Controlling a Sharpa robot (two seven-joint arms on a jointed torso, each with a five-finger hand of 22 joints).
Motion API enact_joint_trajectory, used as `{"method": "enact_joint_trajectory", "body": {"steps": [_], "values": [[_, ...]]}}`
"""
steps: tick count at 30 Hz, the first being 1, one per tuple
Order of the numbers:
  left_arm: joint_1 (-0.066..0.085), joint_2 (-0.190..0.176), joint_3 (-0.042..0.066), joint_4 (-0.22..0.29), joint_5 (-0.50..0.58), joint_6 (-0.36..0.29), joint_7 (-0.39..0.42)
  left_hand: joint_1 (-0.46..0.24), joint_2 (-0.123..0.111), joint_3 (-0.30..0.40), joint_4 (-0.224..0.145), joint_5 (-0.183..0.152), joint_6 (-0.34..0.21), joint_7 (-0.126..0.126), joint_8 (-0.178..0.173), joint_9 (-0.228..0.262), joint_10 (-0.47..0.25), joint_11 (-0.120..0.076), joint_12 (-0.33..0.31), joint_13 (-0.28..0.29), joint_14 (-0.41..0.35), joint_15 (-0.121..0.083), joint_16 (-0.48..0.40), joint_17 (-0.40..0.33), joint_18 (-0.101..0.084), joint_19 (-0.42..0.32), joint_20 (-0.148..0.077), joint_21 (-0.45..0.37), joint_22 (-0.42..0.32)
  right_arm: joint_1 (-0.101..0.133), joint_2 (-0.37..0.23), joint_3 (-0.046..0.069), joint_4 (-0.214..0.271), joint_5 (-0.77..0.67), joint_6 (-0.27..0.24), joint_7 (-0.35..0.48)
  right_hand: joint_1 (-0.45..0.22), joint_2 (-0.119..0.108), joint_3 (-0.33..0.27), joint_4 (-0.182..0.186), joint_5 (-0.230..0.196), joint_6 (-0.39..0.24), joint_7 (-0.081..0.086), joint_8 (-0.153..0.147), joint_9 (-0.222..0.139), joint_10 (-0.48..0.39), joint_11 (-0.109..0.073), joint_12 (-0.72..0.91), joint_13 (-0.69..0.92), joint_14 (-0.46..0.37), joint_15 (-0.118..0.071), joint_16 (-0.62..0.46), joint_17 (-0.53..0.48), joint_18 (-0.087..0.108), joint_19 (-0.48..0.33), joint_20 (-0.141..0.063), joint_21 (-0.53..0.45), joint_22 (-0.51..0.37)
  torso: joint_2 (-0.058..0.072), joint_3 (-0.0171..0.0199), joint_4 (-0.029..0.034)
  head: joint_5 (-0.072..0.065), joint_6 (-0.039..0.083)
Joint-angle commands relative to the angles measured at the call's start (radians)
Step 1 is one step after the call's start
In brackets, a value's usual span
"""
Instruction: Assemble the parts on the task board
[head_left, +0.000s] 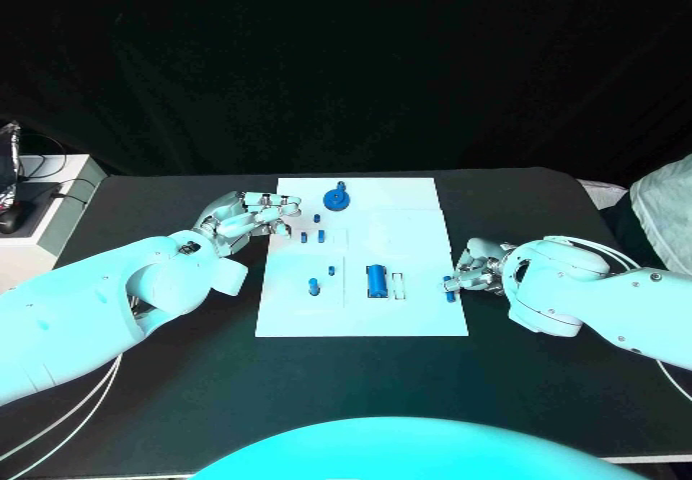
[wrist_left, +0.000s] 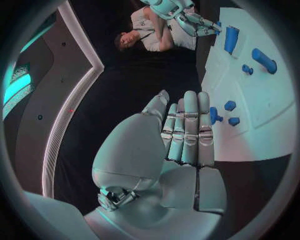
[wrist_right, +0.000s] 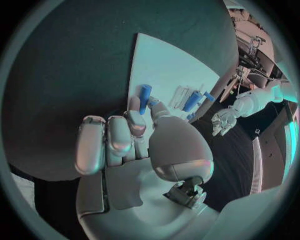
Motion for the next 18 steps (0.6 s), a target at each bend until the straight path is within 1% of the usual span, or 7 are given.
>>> {"method": "enact_joint_trajectory", "body": {"steps": [1,3,5,6,7,11,18], "values": [[0.000,0.001,0.001,0.003,0.005,0.015,0.000,0.001,0.007,0.002,0.005,0.006,-0.002,0.003,0.004,0.002,0.004,-0.002,0.002,-0.001,0.005,0.004,-0.003,-0.001,-0.004,0.006,0.003,-0.003,0.001,-0.018,0.005,-0.013,0.004,0.016,0.068,-0.015,0.020,-0.002,0.172,-0.139,0.057,-0.021,-0.002,-0.004,-0.249,-0.006,-0.001,-0.008,0.030,0.000,-0.004,-0.008,-0.003,-0.008,0.041,-0.005,-0.007,0.182,0.000,0.0004,0.0004,0.000,-0.002],[0.000,0.000,0.001,0.003,0.005,0.015,-0.001,0.002,0.007,0.003,0.004,0.006,-0.002,0.003,0.004,0.002,0.004,-0.002,0.002,-0.001,0.005,0.004,-0.003,-0.001,-0.004,0.007,0.003,-0.004,0.002,-0.018,0.005,-0.013,0.007,0.028,0.065,-0.012,0.012,-0.007,0.221,-0.169,0.061,-0.028,0.003,-0.002,-0.236,-0.009,0.001,-0.013,0.027,0.000,-0.003,-0.010,-0.005,-0.008,0.041,-0.004,-0.009,0.181,-0.001,0.0005,0.0004,0.000,-0.001],[0.000,0.000,0.001,0.003,0.005,0.015,-0.001,0.002,0.007,0.003,0.004,0.006,-0.002,0.003,0.004,0.002,0.004,-0.002,0.002,-0.001,0.005,0.004,-0.003,-0.001,-0.004,0.007,0.003,-0.004,0.002,-0.019,0.005,-0.013,0.009,0.040,0.062,-0.009,0.012,-0.009,0.252,-0.191,0.095,-0.035,0.009,0.000,-0.223,-0.011,0.003,-0.018,0.023,-0.001,-0.001,-0.012,-0.006,-0.007,0.040,-0.003,-0.013,0.180,-0.001,0.0003,0.0004,0.000,-0.002],[0.000,0.000,0.001,0.003,0.005,0.015,-0.002,0.002,0.007,0.003,0.004,0.006,-0.002,0.003,0.004,0.002,0.004,-0.002,0.002,-0.001,0.005,0.004,-0.003,-0.001,-0.004,0.007,0.003,-0.004,0.002,-0.019,0.005,-0.013,0.009,0.043,0.060,-0.008,0.005,-0.011,0.263,-0.200,0.097,-0.038,0.009,0.002,-0.212,-0.011,0.004,-0.018,0.022,-0.001,0.000,-0.012,-0.007,-0.007,0.040,-0.001,-0.012,0.181,-0.001,0.0000,0.0004,0.000,-0.002],[0.000,0.000,0.001,0.003,0.005,0.015,-0.002,0.002,0.007,0.003,0.004,0.006,-0.002,0.003,0.004,0.002,0.004,-0.002,0.002,-0.001,0.005,0.004,-0.003,-0.001,-0.004,0.007,0.003,-0.004,0.002,-0.019,0.005,-0.013,0.010,0.049,0.056,-0.006,0.011,-0.009,0.273,-0.210,0.116,-0.042,0.015,0.001,-0.208,-0.015,0.005,-0.023,0.020,-0.002,0.001,-0.013,-0.008,-0.006,0.039,-0.001,-0.015,0.180,-0.001,-0.0003,0.0004,0.000,-0.003],[0.000,0.001,0.001,0.003,0.005,0.016,-0.003,0.002,0.007,0.003,0.004,0.006,-0.002,0.003,0.004,0.002,0.004,-0.002,0.002,-0.001,0.005,0.004,-0.003,-0.001,-0.004,0.007,0.003,-0.004,0.002,-0.019,0.003,-0.013,0.014,0.068,0.036,0.003,0.010,-0.004,0.327,-0.242,0.134,-0.050,0.029,-0.003,-0.192,-0.020,0.009,-0.026,0.016,-0.002,0.004,-0.015,-0.008,-0.004,0.038,0.002,-0.015,0.180,-0.001,0.0000,0.0003,0.001,-0.003],[0.000,0.001,0.001,0.002,0.005,0.016,-0.006,0.002,0.007,0.003,0.004,0.006,-0.002,0.003,0.004,0.002,0.004,-0.002,0.002,-0.001,0.005,0.004,-0.003,-0.001,-0.004,0.007,0.003,-0.004,0.002,-0.013,-0.006,-0.012,0.025,0.134,-0.028,0.029,-0.006,-0.011,0.389,-0.264,0.146,-0.044,0.031,-0.003,-0.180,-0.018,0.009,-0.020,0.014,-0.002,0.005,-0.016,-0.009,-0.002,0.038,0.005,-0.013,0.180,0.000,-0.0002,-0.0006,0.002,-0.001]]}}
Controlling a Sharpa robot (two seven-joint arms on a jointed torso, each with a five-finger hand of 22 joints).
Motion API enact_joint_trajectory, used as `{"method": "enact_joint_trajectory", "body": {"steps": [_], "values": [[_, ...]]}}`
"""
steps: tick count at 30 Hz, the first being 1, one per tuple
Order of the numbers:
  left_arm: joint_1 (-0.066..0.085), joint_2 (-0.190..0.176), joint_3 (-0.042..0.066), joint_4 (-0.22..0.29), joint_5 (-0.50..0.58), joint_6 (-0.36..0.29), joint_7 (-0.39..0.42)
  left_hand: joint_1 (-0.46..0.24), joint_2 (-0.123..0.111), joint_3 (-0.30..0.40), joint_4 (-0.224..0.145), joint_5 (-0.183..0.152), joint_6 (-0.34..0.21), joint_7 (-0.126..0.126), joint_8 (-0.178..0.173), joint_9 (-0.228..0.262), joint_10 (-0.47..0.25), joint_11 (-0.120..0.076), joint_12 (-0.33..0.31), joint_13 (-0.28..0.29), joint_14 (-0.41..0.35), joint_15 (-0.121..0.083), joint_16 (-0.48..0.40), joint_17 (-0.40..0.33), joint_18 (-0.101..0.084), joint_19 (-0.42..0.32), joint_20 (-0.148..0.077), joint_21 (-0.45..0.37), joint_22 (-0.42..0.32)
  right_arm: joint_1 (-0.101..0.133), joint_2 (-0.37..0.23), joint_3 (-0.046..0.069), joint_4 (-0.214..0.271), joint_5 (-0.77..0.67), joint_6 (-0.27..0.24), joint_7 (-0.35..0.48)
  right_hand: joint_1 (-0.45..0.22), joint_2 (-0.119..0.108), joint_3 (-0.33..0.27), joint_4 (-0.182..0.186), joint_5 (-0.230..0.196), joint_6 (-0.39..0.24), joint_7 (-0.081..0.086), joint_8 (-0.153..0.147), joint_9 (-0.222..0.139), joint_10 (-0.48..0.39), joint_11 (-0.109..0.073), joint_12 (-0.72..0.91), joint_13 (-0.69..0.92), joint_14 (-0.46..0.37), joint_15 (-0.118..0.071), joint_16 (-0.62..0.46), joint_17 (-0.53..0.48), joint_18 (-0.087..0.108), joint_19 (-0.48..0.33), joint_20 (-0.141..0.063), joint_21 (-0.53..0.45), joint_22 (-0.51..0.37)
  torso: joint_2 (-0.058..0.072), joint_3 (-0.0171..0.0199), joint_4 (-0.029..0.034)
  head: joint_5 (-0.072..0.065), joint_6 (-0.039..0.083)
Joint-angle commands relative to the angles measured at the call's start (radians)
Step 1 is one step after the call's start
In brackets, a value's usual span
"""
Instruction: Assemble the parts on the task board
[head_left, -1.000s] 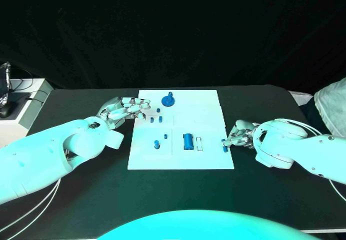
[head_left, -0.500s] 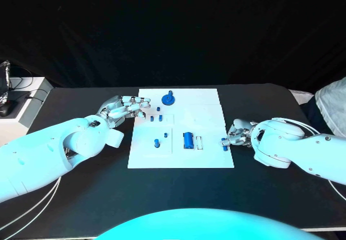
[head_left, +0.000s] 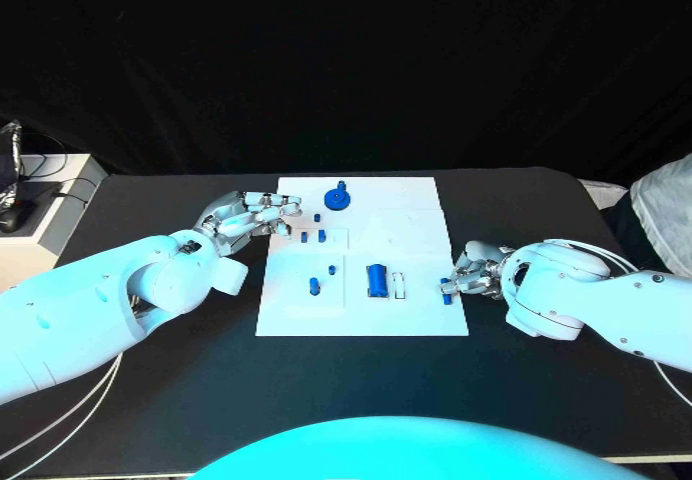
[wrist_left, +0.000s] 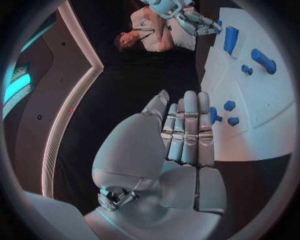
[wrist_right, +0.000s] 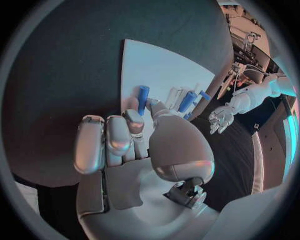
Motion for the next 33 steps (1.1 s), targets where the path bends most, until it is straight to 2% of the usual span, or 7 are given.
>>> {"method": "enact_joint_trajectory", "body": {"steps": [1,9,18,24,26,33], "values": [[0.000,0.002,0.001,0.002,0.005,0.016,0.001,0.002,0.007,0.003,0.004,0.006,-0.002,0.003,0.004,0.002,0.004,-0.002,0.002,-0.001,0.005,0.004,-0.003,-0.001,-0.004,0.007,0.002,-0.004,0.002,-0.007,-0.002,-0.009,0.005,0.085,-0.018,0.022,-0.011,-0.002,0.332,-0.326,0.006,-0.011,0.009,-0.002,-0.213,0.000,-0.005,0.000,0.014,-0.001,0.004,-0.006,-0.002,0.006,0.038,0.005,-0.002,0.180,0.001,-0.0003,-0.0006,0.001,0.000],[0.000,0.003,0.001,0.002,0.005,0.019,-0.003,0.002,0.007,0.003,0.004,0.006,-0.002,0.003,0.004,0.002,0.004,-0.002,0.002,-0.001,0.005,0.004,-0.003,-0.001,-0.004,0.007,0.002,-0.004,0.002,0.016,-0.008,-0.006,0.029,0.138,-0.082,0.045,-0.011,-0.007,0.345,-0.332,0.025,-0.005,0.007,-0.002,-0.206,0.004,-0.007,0.005,0.013,-0.001,0.002,-0.008,-0.004,0.006,0.038,0.004,-0.002,0.180,0.001,0.0000,0.0013,0.003,-0.001],[0.000,0.003,0.001,0.001,0.004,0.023,-0.005,0.002,0.007,0.003,0.004,0.006,-0.002,0.003,0.004,0.002,0.004,-0.002,0.002,-0.001,0.005,0.004,-0.003,-0.001,-0.004,0.007,0.002,-0.004,0.002,0.040,0.004,-0.001,0.056,0.164,-0.117,0.060,-0.012,-0.010,0.348,-0.333,0.031,-0.002,0.007,-0.001,-0.203,0.004,-0.008,0.003,0.011,-0.001,0.002,-0.008,-0.004,0.007,0.038,0.003,-0.002,0.179,0.001,-0.0007,-0.0015,0.006,-0.003],[0.000,0.004,0.001,0.001,0.004,0.026,-0.007,0.002,0.007,0.003,0.004,0.006,-0.002,0.003,0.004,0.002,0.004,-0.002,0.002,-0.001,0.005,0.004,-0.003,-0.001,-0.004,0.007,0.002,-0.004,0.002,0.046,0.045,-0.001,0.036,0.170,-0.114,0.065,-0.012,-0.010,0.348,-0.333,0.031,-0.002,0.007,-0.002,-0.201,0.004,-0.008,0.004,0.011,-0.001,0.002,-0.008,-0.005,0.007,0.038,0.003,-0.002,0.179,0.001,-0.0001,-0.0021,0.007,-0.004],[0.000,0.005,0.001,0.001,0.004,0.027,-0.007,0.002,0.007,0.003,0.004,0.006,-0.002,0.003,0.004,0.002,0.004,-0.002,0.002,-0.001,0.005,0.004,-0.003,-0.001,-0.004,0.007,0.002,-0.004,0.002,0.047,0.060,-0.001,0.025,0.170,-0.111,0.066,-0.012,-0.010,0.348,-0.333,0.031,-0.002,0.007,-0.002,-0.201,0.004,-0.008,0.004,0.011,-0.001,0.002,-0.008,-0.005,0.007,0.038,0.003,-0.002,0.179,0.001,-0.0008,0.0001,0.005,-0.004],[0.000,0.005,0.001,0.002,0.004,0.029,-0.009,0.002,0.007,0.003,0.004,0.006,-0.002,0.003,0.004,0.002,0.004,-0.002,0.002,-0.001,0.005,0.004,-0.003,-0.001,-0.004,0.007,0.002,-0.004,0.002,0.045,0.115,-0.003,-0.017,0.176,-0.088,0.064,-0.010,-0.009,0.344,-0.331,0.031,-0.003,0.007,-0.002,-0.200,0.003,-0.007,0.004,0.011,-0.001,0.002,-0.008,-0.005,0.007,0.037,0.003,-0.002,0.179,0.000,-0.0010,0.0013,0.005,-0.004]]}}
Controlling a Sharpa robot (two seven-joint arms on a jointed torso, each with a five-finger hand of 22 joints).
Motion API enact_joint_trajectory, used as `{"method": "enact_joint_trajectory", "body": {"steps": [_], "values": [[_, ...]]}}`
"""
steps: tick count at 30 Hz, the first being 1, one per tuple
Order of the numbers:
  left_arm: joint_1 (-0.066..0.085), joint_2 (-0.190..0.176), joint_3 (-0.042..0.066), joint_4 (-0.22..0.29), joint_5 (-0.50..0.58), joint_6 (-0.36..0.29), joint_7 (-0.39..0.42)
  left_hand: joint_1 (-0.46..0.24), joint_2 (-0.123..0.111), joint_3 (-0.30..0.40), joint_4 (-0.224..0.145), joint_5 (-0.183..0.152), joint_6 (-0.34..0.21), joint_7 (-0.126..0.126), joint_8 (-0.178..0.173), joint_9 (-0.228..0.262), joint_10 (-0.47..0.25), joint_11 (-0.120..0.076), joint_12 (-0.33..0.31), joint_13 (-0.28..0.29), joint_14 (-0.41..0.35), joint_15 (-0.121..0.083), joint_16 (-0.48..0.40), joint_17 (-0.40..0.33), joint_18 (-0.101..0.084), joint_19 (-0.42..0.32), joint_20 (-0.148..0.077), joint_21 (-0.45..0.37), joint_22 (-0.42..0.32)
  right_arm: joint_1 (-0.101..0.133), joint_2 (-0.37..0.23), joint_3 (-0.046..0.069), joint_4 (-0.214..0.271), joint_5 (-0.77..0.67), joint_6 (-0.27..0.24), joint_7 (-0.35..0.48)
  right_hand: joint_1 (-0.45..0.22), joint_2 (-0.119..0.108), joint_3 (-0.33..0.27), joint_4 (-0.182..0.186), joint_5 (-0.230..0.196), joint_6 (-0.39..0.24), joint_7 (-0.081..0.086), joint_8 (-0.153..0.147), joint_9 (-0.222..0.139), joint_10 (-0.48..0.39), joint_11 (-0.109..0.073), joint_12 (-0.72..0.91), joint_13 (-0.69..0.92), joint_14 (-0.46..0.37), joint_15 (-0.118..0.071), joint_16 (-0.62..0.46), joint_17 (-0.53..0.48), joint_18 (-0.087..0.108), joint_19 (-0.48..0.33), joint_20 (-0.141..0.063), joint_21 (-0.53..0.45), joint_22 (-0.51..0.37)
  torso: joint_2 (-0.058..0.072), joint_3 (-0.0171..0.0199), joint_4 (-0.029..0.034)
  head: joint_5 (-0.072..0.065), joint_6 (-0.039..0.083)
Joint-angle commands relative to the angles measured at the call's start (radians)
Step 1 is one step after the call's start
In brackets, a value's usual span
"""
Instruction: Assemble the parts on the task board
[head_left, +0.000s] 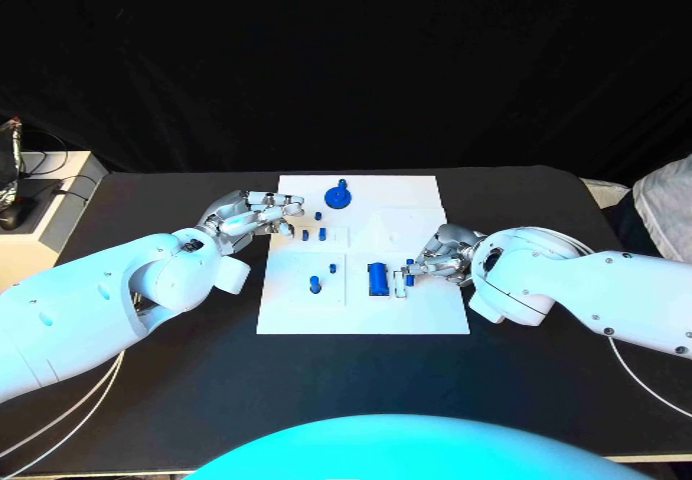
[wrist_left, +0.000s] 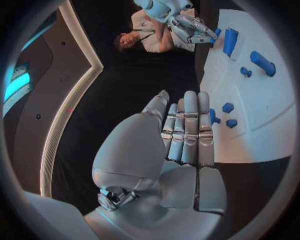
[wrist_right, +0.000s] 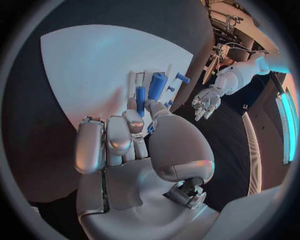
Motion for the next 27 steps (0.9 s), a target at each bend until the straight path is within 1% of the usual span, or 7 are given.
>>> {"method": "enact_joint_trajectory", "body": {"steps": [1,3,6,10,15,19,27], "values": [[0.000,0.002,0.001,0.003,0.004,0.021,0.002,0.002,0.007,0.003,0.004,0.006,-0.002,0.003,0.004,0.002,0.004,-0.002,0.002,-0.001,0.005,0.004,-0.003,-0.001,-0.004,0.007,0.002,-0.004,0.001,-0.004,0.017,-0.002,-0.014,0.011,0.021,0.013,-0.002,-0.001,0.326,-0.333,0.001,0.005,-0.002,0.003,0.003,0.006,-0.007,0.005,0.011,-0.001,0.002,-0.003,-0.001,0.007,0.037,0.003,-0.003,0.180,0.000,0.0004,0.0019,0.002,-0.001],[0.000,0.001,0.001,0.003,0.004,0.022,0.002,0.002,0.007,0.003,0.004,0.006,-0.002,0.003,0.004,0.002,0.004,-0.002,0.002,-0.001,0.005,0.004,-0.003,-0.001,-0.004,0.007,0.002,-0.004,0.001,-0.008,0.027,-0.003,-0.019,0.013,0.028,0.012,-0.003,-0.001,0.326,-0.332,0.001,0.005,-0.002,0.003,0.003,0.006,-0.007,0.005,0.011,-0.001,0.002,-0.003,-0.002,0.007,0.037,0.003,-0.005,0.179,0.001,0.0009,0.0025,0.003,-0.003],[0.000,0.000,0.001,0.004,0.003,0.022,0.000,0.000,0.007,0.004,0.003,0.006,-0.003,0.003,0.004,0.001,0.003,-0.001,0.000,-0.001,0.005,0.004,-0.002,-0.001,-0.004,0.008,0.003,-0.008,0.007,-0.013,0.036,-0.004,-0.024,0.013,0.035,0.011,-0.003,-0.001,0.326,-0.332,0.000,0.005,-0.002,0.003,0.003,0.006,-0.007,0.004,0.011,-0.002,0.002,-0.004,-0.003,0.007,0.036,0.003,-0.005,0.179,0.002,0.0010,0.0016,0.005,-0.004],[0.000,-0.002,0.001,0.005,0.003,0.024,-0.002,0.000,0.007,0.004,0.003,0.006,-0.003,0.003,0.004,0.001,0.003,-0.001,0.000,-0.001,0.005,0.004,-0.002,-0.001,-0.004,0.008,0.003,-0.008,0.007,-0.016,0.040,-0.005,-0.024,-0.009,0.046,0.010,-0.002,0.000,0.325,-0.332,-0.001,0.004,-0.002,0.003,0.003,0.005,-0.006,0.004,0.011,-0.002,0.002,-0.005,-0.004,0.007,0.036,0.003,-0.006,0.179,0.000,-0.0004,0.0004,0.008,-0.007],[0.000,-0.003,0.001,0.005,0.003,0.026,-0.006,-0.001,0.007,0.003,0.004,0.006,-0.003,0.003,0.004,0.002,0.003,-0.001,0.000,-0.001,0.005,0.005,-0.002,-0.001,-0.004,0.009,0.003,-0.009,0.008,-0.017,0.041,-0.005,-0.022,-0.027,0.065,0.003,-0.002,-0.001,0.323,-0.332,0.000,0.005,-0.003,0.003,0.004,0.005,-0.007,0.004,0.011,-0.001,0.002,-0.004,-0.003,0.007,0.036,0.003,-0.005,0.179,0.001,0.0015,-0.0011,0.010,-0.007],[0.000,-0.003,0.001,0.005,0.003,0.027,-0.006,-0.001,0.007,0.003,0.004,0.006,-0.003,0.003,0.004,0.002,0.003,-0.001,0.000,-0.001,0.005,0.005,-0.002,-0.001,-0.004,0.009,0.003,-0.009,0.008,-0.018,0.042,-0.005,-0.020,-0.031,0.074,-0.002,-0.002,0.000,0.323,-0.332,0.001,0.006,-0.003,0.004,0.005,0.005,-0.007,0.005,0.011,-0.001,0.002,-0.004,-0.004,0.007,0.036,0.003,-0.005,0.179,0.000,0.0020,-0.0021,0.010,-0.007],[0.000,-0.003,0.001,0.005,0.003,0.028,-0.007,-0.001,0.007,0.003,0.004,0.006,-0.003,0.003,0.004,0.002,0.003,-0.001,0.000,-0.001,0.005,0.005,-0.002,-0.001,-0.004,0.009,0.003,-0.009,0.008,-0.019,0.044,-0.006,-0.022,-0.037,0.078,-0.005,-0.002,0.000,0.323,-0.332,0.001,0.006,-0.003,0.004,0.005,0.005,-0.007,0.005,0.011,-0.001,0.002,-0.004,-0.004,0.007,0.036,0.003,-0.005,0.179,0.000,0.0008,0.0007,0.009,-0.007]]}}
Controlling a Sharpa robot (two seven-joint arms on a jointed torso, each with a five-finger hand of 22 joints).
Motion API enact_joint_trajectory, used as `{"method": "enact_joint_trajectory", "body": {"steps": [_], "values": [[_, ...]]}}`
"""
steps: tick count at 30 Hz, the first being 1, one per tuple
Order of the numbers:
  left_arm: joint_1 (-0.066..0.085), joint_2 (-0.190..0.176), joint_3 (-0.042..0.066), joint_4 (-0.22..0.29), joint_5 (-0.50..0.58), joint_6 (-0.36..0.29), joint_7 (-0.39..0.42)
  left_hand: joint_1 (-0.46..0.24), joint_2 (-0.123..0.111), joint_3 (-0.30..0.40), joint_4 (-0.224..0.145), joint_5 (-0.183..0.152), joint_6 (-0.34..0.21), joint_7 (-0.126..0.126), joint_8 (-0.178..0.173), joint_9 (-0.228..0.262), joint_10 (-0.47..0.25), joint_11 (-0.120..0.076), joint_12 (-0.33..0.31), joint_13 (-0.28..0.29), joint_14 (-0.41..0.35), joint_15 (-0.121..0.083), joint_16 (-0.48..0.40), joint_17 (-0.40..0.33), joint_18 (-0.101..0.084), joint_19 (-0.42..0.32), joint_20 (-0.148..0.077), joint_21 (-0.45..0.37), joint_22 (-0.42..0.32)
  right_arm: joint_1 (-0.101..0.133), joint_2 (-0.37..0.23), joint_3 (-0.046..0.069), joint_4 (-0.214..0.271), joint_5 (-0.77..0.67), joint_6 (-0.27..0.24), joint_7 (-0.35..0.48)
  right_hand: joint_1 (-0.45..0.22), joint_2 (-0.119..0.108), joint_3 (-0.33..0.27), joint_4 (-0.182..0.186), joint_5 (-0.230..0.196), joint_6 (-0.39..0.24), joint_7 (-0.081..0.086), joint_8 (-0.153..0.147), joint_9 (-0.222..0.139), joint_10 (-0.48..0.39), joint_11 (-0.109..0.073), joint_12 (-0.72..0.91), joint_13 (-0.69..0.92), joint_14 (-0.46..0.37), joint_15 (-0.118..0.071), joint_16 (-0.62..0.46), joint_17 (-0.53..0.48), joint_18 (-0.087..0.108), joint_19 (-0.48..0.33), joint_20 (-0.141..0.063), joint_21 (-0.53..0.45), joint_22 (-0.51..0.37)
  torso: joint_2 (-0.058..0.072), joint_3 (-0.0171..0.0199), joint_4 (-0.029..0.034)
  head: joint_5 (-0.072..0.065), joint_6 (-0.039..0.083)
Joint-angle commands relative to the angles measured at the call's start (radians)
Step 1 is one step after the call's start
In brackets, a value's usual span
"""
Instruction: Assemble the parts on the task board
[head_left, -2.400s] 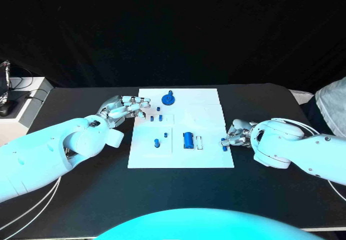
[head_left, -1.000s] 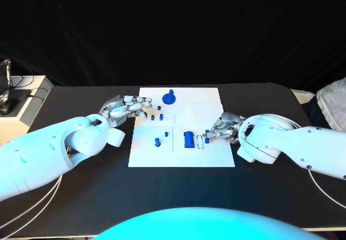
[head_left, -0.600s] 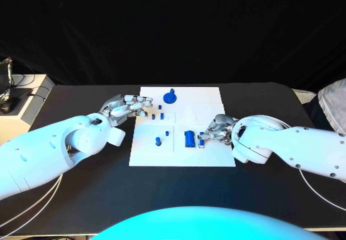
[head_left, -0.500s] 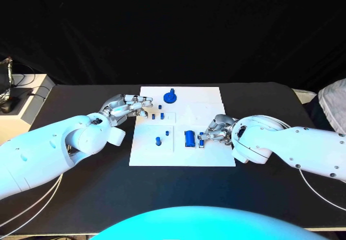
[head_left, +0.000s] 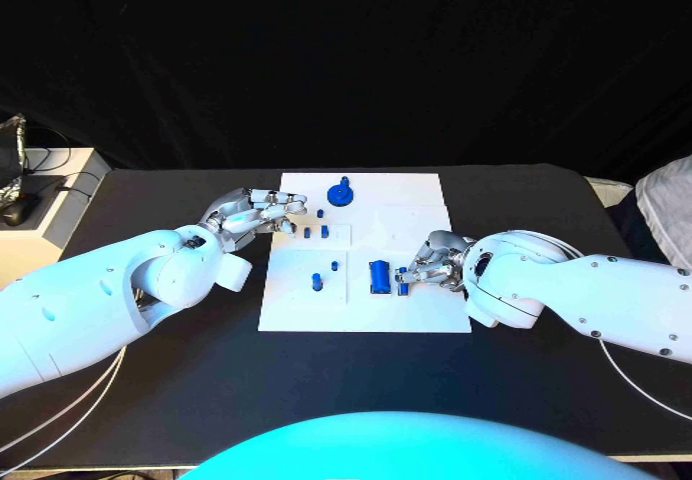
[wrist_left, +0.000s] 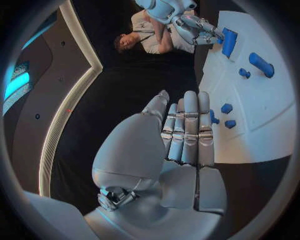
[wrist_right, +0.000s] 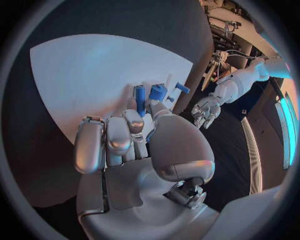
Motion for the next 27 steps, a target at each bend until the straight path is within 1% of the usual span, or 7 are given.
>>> {"method": "enact_joint_trajectory", "body": {"steps": [1,8,11,12,19,22,27], "values": [[0.000,0.001,0.001,0.003,0.003,0.019,0.002,-0.001,0.007,0.003,0.004,0.006,-0.003,0.003,0.004,0.002,0.003,-0.001,0.000,-0.001,0.005,0.005,-0.002,-0.001,-0.004,0.005,-0.001,-0.005,0.002,-0.002,0.003,-0.001,-0.001,-0.018,0.029,-0.002,0.007,0.008,0.317,-0.321,0.003,0.005,-0.003,0.006,-0.001,0.005,-0.007,0.005,0.011,-0.003,0.000,-0.004,0.000,0.007,0.037,0.003,-0.005,0.179,0.000,-0.0008,0.0016,-0.001,0.000],[0.000,0.000,0.001,0.003,0.003,0.018,0.002,-0.002,0.007,0.001,0.005,0.006,-0.005,0.004,0.004,0.001,0.002,0.000,0.000,-0.001,0.005,0.005,-0.002,-0.001,-0.004,0.006,-0.001,-0.008,0.003,-0.005,0.011,-0.002,-0.010,-0.019,0.022,-0.001,0.003,0.009,0.305,-0.314,-0.019,0.002,-0.004,0.005,-0.001,0.004,-0.007,0.001,0.008,-0.003,0.000,-0.006,-0.003,0.008,0.036,0.004,-0.008,0.178,0.000,-0.0004,0.0011,0.001,0.000],[0.000,0.000,0.001,0.003,0.003,0.018,0.002,-0.002,0.007,0.001,0.006,0.006,-0.005,0.004,0.004,0.001,0.002,0.000,0.000,-0.001,0.005,0.005,-0.002,-0.001,-0.004,0.006,-0.001,-0.008,0.003,-0.007,0.015,-0.002,-0.016,-0.019,0.013,0.001,0.006,0.010,0.211,-0.282,-0.061,-0.004,-0.021,0.008,0.007,0.005,-0.011,-0.007,0.002,-0.002,0.000,-0.007,-0.005,0.007,0.036,0.004,-0.012,0.177,0.000,-0.0007,0.0013,0.001,0.000],[0.000,0.000,0.001,0.003,0.003,0.018,0.002,-0.003,0.007,0.001,0.007,0.006,-0.005,0.004,0.004,0.001,0.002,0.000,0.000,-0.001,0.005,0.005,-0.002,-0.001,-0.004,0.006,0.000,-0.008,0.003,-0.007,0.016,-0.002,-0.018,-0.019,0.010,0.001,-0.003,0.012,0.169,-0.257,-0.125,-0.004,-0.024,0.001,-0.009,0.001,-0.012,-0.012,0.001,-0.002,-0.001,-0.008,-0.006,0.006,0.036,0.004,-0.014,0.177,0.001,-0.0008,0.0014,0.001,0.000],[0.000,-0.001,0.001,0.003,0.003,0.017,0.001,-0.003,0.007,0.001,0.007,0.006,-0.005,0.004,0.004,0.001,0.002,0.000,0.000,-0.001,0.005,0.005,-0.002,-0.001,-0.004,0.006,0.000,-0.008,0.003,-0.010,0.018,-0.002,-0.027,-0.019,-0.004,0.005,-0.010,0.001,-0.007,-0.143,-0.244,0.007,-0.016,-0.001,-0.127,-0.011,-0.005,-0.033,-0.017,-0.002,0.003,-0.011,-0.010,0.006,0.037,0.006,-0.025,0.176,0.000,-0.0009,0.0009,0.003,0.000],[0.000,0.000,0.001,0.002,0.003,0.017,0.001,-0.003,0.006,0.000,0.008,0.006,-0.007,0.004,0.004,0.001,0.000,0.000,-0.001,-0.001,0.005,0.005,-0.002,-0.001,-0.004,0.007,0.000,-0.010,0.003,-0.010,0.017,-0.002,-0.030,-0.019,-0.008,0.005,0.017,0.004,-0.061,-0.101,-0.257,0.013,-0.016,0.000,-0.164,-0.012,-0.003,-0.032,-0.023,-0.003,0.004,-0.011,-0.012,0.006,0.038,0.006,-0.026,0.176,0.000,-0.0009,0.0005,0.003,0.000],[0.000,0.000,0.001,0.002,0.003,0.017,0.001,-0.003,0.006,0.000,0.008,0.006,-0.007,0.004,0.004,0.001,0.000,0.000,-0.001,-0.001,0.005,0.005,-0.002,-0.001,-0.004,0.007,0.000,-0.010,0.003,-0.011,0.015,-0.002,-0.032,-0.020,-0.008,0.004,0.021,0.004,-0.084,-0.079,-0.285,0.014,-0.017,0.001,-0.174,-0.012,-0.003,-0.031,-0.026,-0.003,0.005,-0.011,-0.012,0.006,0.038,0.007,-0.027,0.176,-0.001,-0.0007,-0.0002,0.002,0.000]]}}
